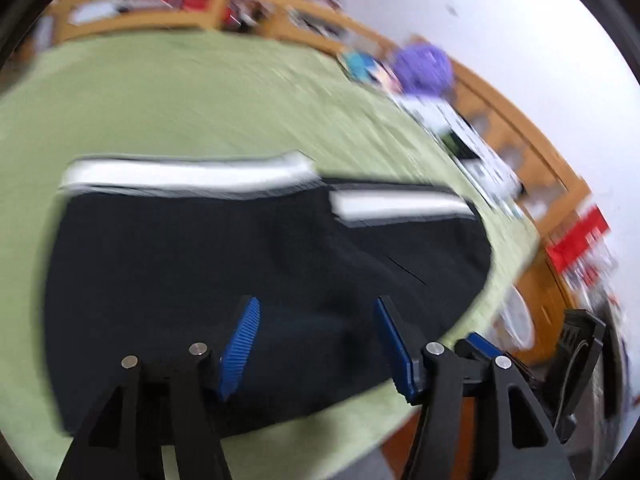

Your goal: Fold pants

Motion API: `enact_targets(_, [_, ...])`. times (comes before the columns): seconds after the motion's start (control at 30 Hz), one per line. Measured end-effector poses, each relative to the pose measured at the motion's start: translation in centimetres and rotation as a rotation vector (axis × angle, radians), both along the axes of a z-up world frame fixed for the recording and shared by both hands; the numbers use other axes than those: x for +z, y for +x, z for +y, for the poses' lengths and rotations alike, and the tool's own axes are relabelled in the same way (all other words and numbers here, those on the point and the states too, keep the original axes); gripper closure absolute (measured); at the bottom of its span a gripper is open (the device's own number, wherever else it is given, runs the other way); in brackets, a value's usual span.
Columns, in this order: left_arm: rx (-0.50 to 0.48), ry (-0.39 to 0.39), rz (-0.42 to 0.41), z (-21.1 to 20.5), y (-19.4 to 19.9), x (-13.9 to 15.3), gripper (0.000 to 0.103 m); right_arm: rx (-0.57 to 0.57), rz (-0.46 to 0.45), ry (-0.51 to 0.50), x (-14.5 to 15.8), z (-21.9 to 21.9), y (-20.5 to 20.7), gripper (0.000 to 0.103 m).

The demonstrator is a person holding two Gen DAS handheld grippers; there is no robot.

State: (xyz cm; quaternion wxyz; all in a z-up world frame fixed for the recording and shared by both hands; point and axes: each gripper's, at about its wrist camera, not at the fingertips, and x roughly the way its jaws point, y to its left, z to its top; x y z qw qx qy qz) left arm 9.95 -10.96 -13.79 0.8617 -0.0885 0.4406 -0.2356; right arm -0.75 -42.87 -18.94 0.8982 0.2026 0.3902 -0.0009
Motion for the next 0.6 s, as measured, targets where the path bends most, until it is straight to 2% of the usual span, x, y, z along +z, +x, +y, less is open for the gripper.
enact_targets(0.17, [0.173, 0.122, -0.073, 6.7, -1.9, 1.2, 0.039, 0.117, -0.076, 0.078, 1.0, 3.0, 4.3, 0.039])
enact_targets(0.23, [0.233, 0.151, -0.067, 9.1, -2.7, 0.9, 0.039, 0.153, -0.102, 0.108, 1.2, 4.4, 6.5, 0.035])
enact_targets(0.3, [0.288, 0.157, -0.040, 11.4, -3.5, 0.1, 0.039, 0.153, -0.092, 0.125, 1.0, 5.9, 7.9, 0.036])
enact_targets(0.33, [0.308, 0.150, -0.024, 12.4, -3.9, -0.3, 0.039, 0.158, -0.090, 0.142, 0.9, 6.4, 8.4, 0.044])
enact_targets(0.37, [0.321, 0.140, -0.013, 14.1, -4.3, -0.6, 0.039, 0.178, -0.084, 0.162, 0.6, 7.1, 9.0, 0.057])
enact_targets(0.4, [0.335, 0.130, -0.005, 14.8, -4.6, -0.9, 0.039, 0.220, -0.056, 0.160, 0.2, 8.1, 9.6, 0.092])
enact_targets(0.43, [0.348, 0.119, 0.002, 15.4, -4.8, -1.2, 0.039, 0.242, -0.038, 0.116, 0.3, 8.9, 10.0, 0.093])
enact_targets(0.5, [0.363, 0.097, 0.012, 16.3, -5.2, -1.8, 0.039, 0.248, -0.111, 0.058, 1.8, 9.5, 9.2, 0.093])
enact_targets(0.6, [0.366, 0.063, 0.002, 17.2, -5.3, -2.1, 0.039, 0.280, -0.184, 0.183, 4.1, 8.0, 6.9, 0.093])
